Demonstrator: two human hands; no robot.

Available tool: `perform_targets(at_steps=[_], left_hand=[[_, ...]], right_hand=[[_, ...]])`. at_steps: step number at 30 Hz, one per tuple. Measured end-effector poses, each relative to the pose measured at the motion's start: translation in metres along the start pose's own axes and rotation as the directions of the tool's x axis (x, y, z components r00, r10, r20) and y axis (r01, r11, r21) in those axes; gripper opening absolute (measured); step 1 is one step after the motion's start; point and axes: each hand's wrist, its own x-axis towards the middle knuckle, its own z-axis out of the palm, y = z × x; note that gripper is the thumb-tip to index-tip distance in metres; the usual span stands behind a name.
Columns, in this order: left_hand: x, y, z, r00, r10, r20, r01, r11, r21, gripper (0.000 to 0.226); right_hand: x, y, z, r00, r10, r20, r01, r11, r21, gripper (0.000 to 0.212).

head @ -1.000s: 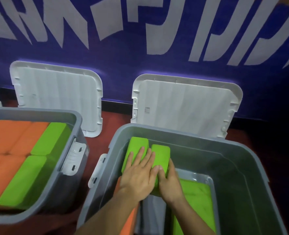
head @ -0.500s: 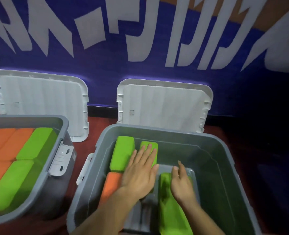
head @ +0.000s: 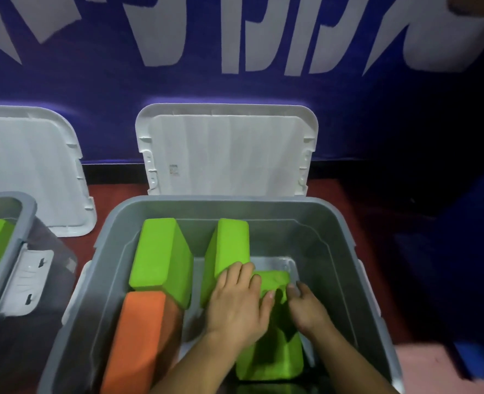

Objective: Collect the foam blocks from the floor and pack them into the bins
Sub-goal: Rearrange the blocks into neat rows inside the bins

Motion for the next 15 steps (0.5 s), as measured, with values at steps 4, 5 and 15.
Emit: perform_targets(at_steps=[4,5,15], left_hand=[[-0.002,-0.025,-0.004,0.996,-0.062,-0.06,0.06,0.998,-0.025,0.035],[-0.003,-0.031,-0.005,0.996,-0.056,-0.074,0.054,0.998,-0.029,0.034],[-0.014,-0.054,-0.02,0.995,-0.094,0.044,0.096,0.995,-0.035,0.051]], right_hand=[[0.0,-0.022,0.013,0.988,-0.137,-0.064,0.14,0.99,0.034,0.044],[-0.002,-0.03,0.018,0.984,-0.173,-0.05,0.176,0.982,0.071,0.042],[-0.037,-0.071,0.043,0.957,-0.291,-0.006,0.284,0.928,0.242,0.04]])
